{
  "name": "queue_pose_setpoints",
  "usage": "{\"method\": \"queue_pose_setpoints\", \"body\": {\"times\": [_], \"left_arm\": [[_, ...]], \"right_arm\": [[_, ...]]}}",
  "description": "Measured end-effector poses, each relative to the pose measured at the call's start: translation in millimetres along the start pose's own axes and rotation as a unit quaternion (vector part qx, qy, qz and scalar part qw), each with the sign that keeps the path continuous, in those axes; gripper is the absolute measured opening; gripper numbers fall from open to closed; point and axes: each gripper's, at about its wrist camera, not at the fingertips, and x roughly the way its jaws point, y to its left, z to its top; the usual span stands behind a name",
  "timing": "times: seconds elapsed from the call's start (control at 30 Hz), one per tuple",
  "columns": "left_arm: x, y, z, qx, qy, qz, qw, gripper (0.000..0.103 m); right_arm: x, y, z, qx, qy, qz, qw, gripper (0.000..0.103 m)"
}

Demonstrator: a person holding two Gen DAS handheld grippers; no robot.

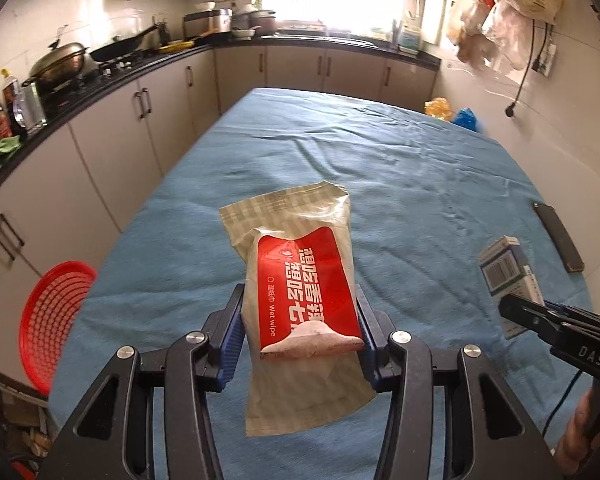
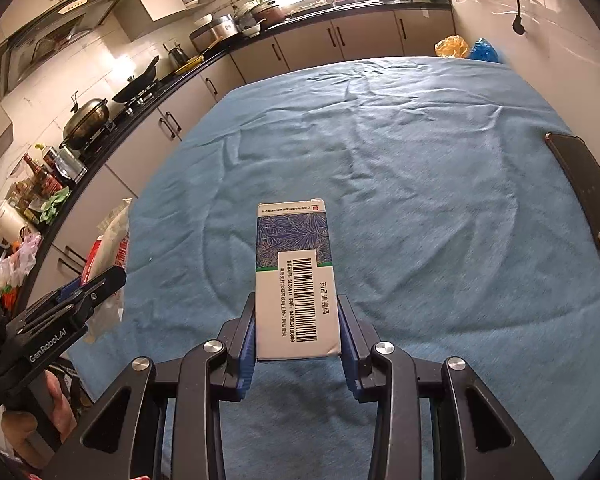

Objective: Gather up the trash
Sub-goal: 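Lift the wet-wipe pack with the left gripper while the right gripper holds the box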

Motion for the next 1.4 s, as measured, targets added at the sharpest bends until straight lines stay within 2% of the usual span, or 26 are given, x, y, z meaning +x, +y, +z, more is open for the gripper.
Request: {"method": "queue_pose_setpoints", "body": {"times": [0.37,1.4], "left_arm": [[-21.8,19.8,-18.3,-0.007,-0.019,0.021,0.9996,0.047],[-47.2,48.7,-38.2,-0.041,-0.032,0.014,0.9986,0.047]], "right_arm": [[3.0,29.6,-17.3,-0.01,0.007,0.013,1.0,0.039],[2.6,82.5,-46.0,-0.049,0.004,0.02,0.999,0.039]]}}
